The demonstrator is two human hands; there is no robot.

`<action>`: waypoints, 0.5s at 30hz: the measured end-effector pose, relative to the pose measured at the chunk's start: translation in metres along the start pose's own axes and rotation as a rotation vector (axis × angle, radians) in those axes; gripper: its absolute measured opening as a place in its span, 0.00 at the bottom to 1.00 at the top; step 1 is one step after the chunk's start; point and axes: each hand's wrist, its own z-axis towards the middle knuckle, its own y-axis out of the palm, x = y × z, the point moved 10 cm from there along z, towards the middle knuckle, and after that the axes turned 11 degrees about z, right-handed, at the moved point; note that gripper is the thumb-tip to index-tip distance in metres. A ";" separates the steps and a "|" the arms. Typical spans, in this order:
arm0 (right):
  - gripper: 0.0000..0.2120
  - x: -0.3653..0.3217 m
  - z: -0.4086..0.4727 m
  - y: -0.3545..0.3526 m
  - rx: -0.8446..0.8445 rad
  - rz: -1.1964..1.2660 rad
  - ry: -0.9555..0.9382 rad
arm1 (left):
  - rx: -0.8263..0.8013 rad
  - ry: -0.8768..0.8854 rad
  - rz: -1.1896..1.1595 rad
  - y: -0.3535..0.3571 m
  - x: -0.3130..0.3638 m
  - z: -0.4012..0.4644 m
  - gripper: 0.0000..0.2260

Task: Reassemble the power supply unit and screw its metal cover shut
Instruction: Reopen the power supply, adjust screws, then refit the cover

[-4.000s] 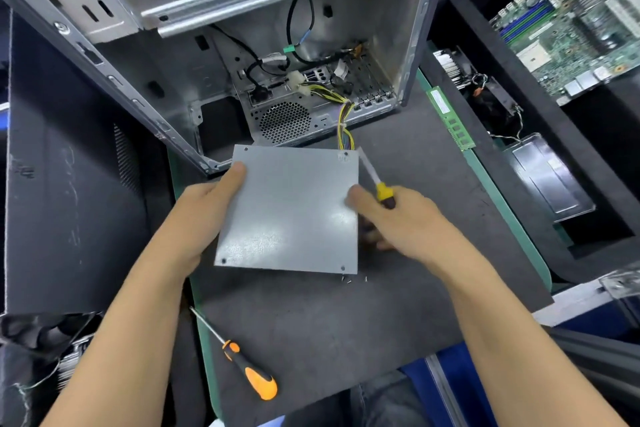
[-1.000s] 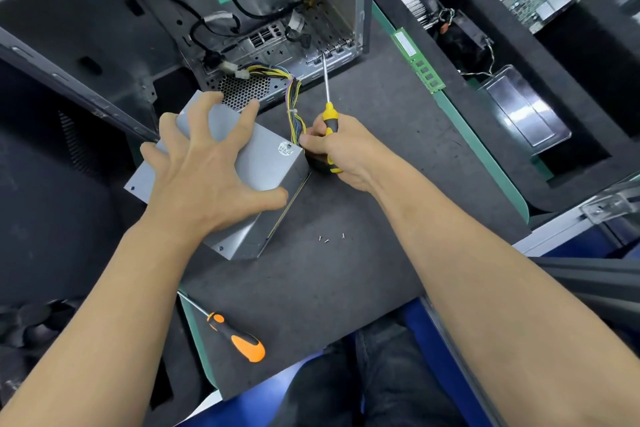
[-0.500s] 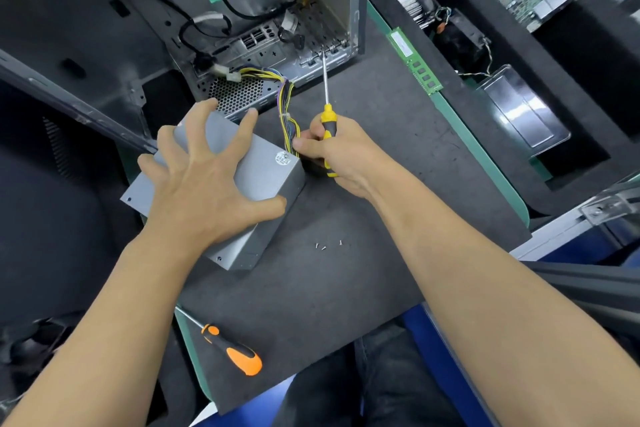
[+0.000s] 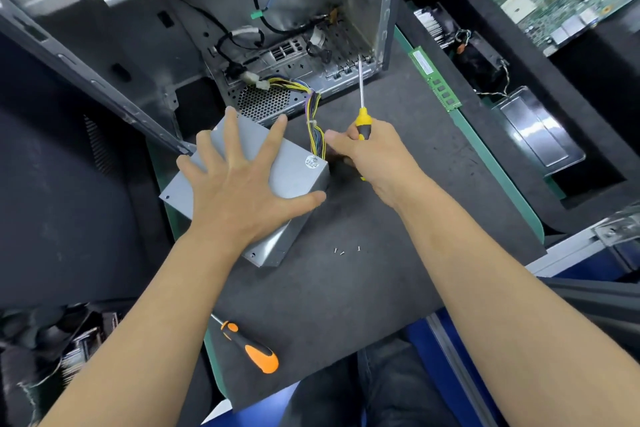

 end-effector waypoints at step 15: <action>0.15 0.010 -0.051 0.031 -0.123 -0.081 -0.143 | -0.280 -0.122 -0.200 0.011 -0.047 -0.016 0.46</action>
